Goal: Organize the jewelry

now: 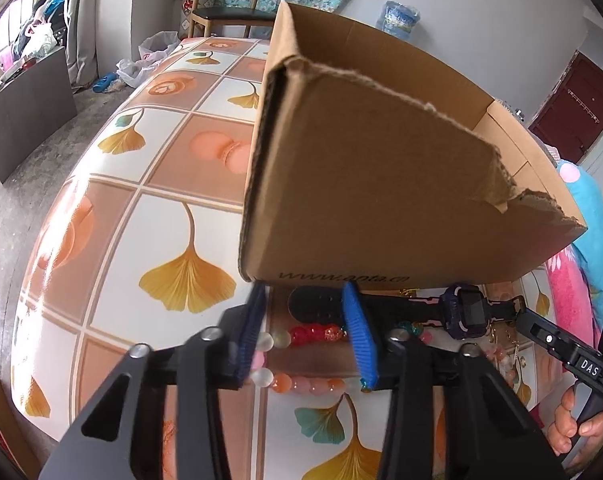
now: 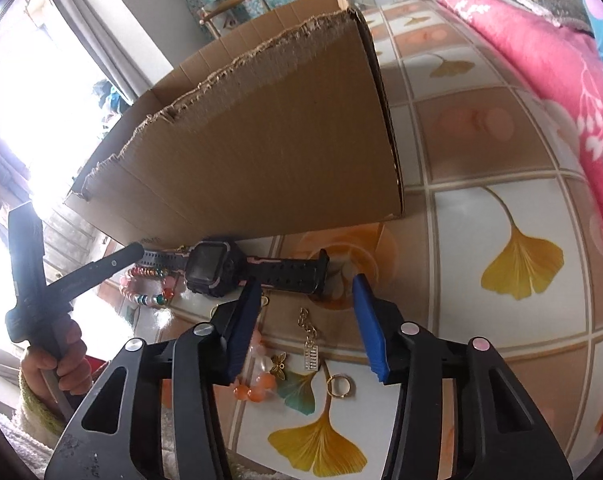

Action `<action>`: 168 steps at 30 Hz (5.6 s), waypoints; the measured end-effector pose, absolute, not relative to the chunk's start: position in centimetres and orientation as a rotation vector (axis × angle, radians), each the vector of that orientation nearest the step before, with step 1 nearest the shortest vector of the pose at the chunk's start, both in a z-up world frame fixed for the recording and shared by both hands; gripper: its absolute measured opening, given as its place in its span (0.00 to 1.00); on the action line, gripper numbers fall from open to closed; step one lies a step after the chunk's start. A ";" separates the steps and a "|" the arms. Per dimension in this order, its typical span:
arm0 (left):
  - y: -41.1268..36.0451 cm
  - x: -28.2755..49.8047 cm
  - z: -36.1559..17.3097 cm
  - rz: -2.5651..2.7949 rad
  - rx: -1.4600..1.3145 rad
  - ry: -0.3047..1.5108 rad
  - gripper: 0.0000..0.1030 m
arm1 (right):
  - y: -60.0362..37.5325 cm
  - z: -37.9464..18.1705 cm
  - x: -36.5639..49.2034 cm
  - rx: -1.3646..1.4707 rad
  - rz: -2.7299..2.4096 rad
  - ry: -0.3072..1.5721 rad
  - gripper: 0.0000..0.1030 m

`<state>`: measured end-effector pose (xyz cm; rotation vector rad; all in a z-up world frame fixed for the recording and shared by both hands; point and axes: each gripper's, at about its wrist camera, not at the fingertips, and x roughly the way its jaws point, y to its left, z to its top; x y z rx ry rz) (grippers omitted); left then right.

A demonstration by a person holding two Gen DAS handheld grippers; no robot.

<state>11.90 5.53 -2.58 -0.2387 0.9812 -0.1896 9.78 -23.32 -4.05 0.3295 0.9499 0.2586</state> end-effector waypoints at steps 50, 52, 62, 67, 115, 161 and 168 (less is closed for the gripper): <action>1.1 10.5 -2.0 -0.197 0.006 0.897 0.04 | -24.5 -4.1 11.4 0.333 0.211 0.966 0.09; 1.1 10.4 -2.0 -0.197 0.011 0.892 0.04 | -24.1 -3.6 11.1 0.288 0.199 0.946 0.04; 0.7 9.3 -0.8 -0.231 0.040 0.828 0.03 | -21.7 -1.2 10.0 0.086 0.143 0.840 0.00; 0.5 8.3 0.1 -0.250 0.047 0.791 0.03 | -21.2 0.3 8.7 0.046 0.142 0.784 0.00; -1.2 28.4 6.3 -0.227 0.353 0.933 0.06 | -15.7 2.8 34.3 -0.189 0.351 1.071 0.01; 7.7 6.9 -0.7 -0.073 -0.112 0.911 0.90 | -21.6 -0.2 9.7 0.296 0.335 0.912 0.55; 6.6 7.1 -0.7 -0.094 -0.070 0.885 0.88 | -16.0 -0.8 11.4 0.266 0.458 0.954 0.47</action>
